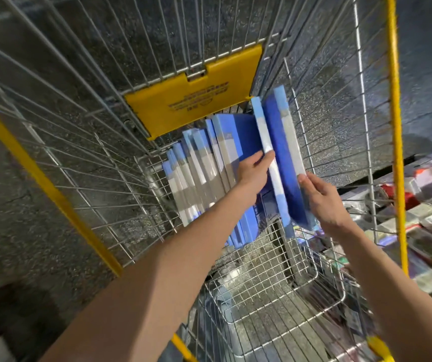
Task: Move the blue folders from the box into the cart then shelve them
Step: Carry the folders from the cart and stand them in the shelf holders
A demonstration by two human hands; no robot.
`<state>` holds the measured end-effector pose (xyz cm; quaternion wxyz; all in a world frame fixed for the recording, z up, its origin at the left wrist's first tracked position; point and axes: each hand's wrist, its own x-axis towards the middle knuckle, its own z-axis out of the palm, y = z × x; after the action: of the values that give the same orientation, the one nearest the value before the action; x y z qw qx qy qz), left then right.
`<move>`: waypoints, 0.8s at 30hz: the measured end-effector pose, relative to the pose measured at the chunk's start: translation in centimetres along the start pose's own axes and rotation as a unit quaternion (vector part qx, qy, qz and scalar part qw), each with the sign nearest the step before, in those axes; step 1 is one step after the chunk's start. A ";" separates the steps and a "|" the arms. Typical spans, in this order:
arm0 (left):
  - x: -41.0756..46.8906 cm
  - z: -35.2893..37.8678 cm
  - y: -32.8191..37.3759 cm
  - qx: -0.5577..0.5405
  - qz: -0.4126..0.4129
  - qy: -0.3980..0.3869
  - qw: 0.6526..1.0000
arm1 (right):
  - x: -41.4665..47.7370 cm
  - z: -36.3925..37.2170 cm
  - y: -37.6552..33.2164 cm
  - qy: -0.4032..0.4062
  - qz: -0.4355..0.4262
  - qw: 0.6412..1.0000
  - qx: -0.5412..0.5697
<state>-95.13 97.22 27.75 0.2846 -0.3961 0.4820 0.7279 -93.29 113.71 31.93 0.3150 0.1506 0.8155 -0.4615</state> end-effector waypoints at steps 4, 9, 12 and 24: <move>-0.7 -0.8 0.8 -0.021 -0.044 -0.039 0.998 | -0.3 -0.2 -0.5 -0.033 0.016 0.999 0.031; -0.5 -1.1 1.1 -0.021 -0.058 -0.071 0.996 | 0.1 0.1 -1.0 -0.019 0.038 0.998 0.054; -0.5 -1.3 1.1 -0.028 -0.068 -0.086 0.994 | 0.0 0.0 -0.8 -0.031 0.043 0.997 0.058; -0.1 -1.4 1.5 -0.030 -0.053 -0.100 0.993 | 0.6 0.4 -0.5 -0.031 0.008 0.999 -0.009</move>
<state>-95.80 95.33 28.22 0.3575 -0.3543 0.4074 0.7620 -93.86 113.04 31.68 0.3456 0.1401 0.8080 -0.4562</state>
